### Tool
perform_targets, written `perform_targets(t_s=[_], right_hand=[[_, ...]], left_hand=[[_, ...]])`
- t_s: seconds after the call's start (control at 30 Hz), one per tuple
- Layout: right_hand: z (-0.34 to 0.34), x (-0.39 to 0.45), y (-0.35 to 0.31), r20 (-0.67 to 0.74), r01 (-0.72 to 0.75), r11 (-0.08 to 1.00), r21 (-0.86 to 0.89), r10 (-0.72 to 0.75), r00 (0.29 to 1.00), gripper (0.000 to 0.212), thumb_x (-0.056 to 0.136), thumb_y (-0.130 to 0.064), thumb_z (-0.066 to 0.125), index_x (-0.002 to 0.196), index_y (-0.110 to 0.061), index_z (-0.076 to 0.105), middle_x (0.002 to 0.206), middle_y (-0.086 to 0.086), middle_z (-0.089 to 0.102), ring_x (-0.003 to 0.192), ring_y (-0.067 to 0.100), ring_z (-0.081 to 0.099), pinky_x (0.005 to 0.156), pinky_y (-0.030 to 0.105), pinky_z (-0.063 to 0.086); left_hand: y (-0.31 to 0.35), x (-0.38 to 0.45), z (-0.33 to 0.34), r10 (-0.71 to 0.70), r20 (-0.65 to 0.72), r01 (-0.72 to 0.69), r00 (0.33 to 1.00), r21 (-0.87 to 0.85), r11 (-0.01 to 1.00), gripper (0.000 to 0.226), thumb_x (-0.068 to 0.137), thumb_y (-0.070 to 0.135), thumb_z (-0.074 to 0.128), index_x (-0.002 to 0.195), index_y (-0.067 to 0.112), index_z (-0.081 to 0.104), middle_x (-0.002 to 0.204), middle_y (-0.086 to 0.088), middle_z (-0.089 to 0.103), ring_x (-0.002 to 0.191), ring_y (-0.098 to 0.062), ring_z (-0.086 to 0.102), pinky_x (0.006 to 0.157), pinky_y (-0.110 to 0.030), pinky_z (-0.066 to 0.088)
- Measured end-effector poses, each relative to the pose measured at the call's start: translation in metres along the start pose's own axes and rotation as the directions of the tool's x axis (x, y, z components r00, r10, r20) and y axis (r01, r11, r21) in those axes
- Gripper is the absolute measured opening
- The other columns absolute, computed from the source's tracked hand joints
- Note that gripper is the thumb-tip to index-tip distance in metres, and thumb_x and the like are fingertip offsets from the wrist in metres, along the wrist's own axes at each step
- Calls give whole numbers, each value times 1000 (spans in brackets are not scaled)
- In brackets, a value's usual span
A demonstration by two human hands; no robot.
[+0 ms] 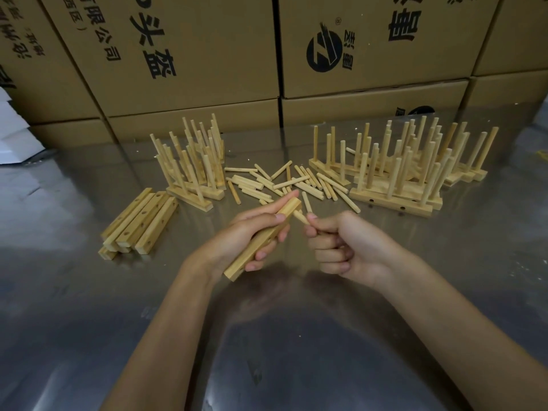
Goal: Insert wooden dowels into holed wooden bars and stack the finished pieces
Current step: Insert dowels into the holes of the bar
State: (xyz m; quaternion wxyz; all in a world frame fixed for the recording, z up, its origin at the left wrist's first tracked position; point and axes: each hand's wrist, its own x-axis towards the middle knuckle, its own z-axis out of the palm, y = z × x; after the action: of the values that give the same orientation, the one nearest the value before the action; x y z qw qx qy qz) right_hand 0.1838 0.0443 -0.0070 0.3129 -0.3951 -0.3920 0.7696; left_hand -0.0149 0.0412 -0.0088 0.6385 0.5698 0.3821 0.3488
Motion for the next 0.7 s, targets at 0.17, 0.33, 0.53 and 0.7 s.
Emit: perform_targets(t_s=[0.17, 0.33, 0.53, 0.7], right_hand=[[-3, 8, 5, -194, 94, 917, -387, -181, 964, 37, 105, -33, 44, 85, -8, 65, 50, -6, 29, 38, 9, 23, 38, 22, 23], [-10, 17, 8, -263, 260, 487, -834, -764, 589, 23, 100, -38, 49, 114, -25, 62, 88, -15, 65, 86, 8, 62, 74, 31, 47], [-27, 34, 18, 109, 92, -58, -994, -586, 803, 53, 104, -28, 35, 155, -27, 23, 163, -9, 19, 150, 12, 12, 118, 42, 17], [-30, 35, 19, 54, 95, 15, -995, -726, 686, 17, 97, -31, 50, 109, -22, 59, 113, -5, 56, 112, 18, 51, 91, 34, 41]], left_hand=[[-10, 8, 8, -93, -99, 102, 991, 91, 991, 40, 105, 34, 46, 130, 65, 50, 62, 1, 43, 46, -9, 36, 36, -22, 35], [-13, 12, 1, -63, -316, 65, 947, -4, 998, 41, 105, 34, 47, 145, 41, 45, 57, 2, 46, 43, -9, 39, 35, -22, 34], [-14, 16, -19, -45, -627, -17, 778, -93, 995, 39, 106, 32, 44, 145, 30, 45, 53, 3, 49, 40, -11, 41, 35, -22, 33], [-15, 19, -24, -65, -687, -47, 723, -142, 989, 37, 107, 30, 42, 143, 24, 47, 53, 1, 50, 38, -11, 41, 33, -22, 32]])
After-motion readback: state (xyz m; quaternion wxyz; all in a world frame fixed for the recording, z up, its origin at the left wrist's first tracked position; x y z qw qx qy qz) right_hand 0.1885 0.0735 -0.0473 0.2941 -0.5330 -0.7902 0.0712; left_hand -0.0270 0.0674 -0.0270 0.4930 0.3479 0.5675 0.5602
